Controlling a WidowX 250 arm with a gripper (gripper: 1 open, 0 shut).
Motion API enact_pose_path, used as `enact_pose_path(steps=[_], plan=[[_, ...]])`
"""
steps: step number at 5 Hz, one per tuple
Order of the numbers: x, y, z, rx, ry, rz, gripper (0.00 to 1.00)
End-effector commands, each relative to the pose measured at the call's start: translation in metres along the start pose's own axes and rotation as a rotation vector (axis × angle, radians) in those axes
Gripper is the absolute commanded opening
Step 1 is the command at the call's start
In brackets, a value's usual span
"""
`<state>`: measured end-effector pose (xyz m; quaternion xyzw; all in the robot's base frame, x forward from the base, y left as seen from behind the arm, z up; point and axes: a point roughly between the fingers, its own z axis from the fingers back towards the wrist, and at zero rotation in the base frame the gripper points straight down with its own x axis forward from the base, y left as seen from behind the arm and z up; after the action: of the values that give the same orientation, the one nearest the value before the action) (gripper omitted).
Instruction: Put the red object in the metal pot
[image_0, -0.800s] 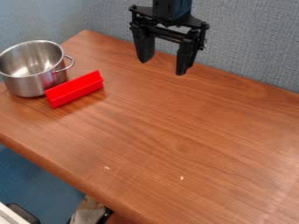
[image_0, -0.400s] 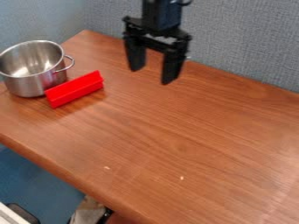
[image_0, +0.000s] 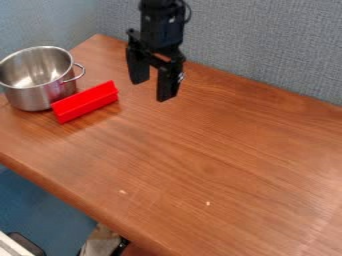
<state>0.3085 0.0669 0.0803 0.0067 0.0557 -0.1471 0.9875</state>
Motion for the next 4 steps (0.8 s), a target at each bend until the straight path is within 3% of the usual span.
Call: enact_pose_path(steps=[1, 3, 4], plan=[[-0.004, 0.028, 0.005, 0.034, -0.075, -0.017, 1.00], [-0.028, 0.075, -0.015, 0.049, -0.150, -0.066, 1.00], [-0.022, 0.096, -0.009, 0.044, -0.083, -0.041, 1.00]])
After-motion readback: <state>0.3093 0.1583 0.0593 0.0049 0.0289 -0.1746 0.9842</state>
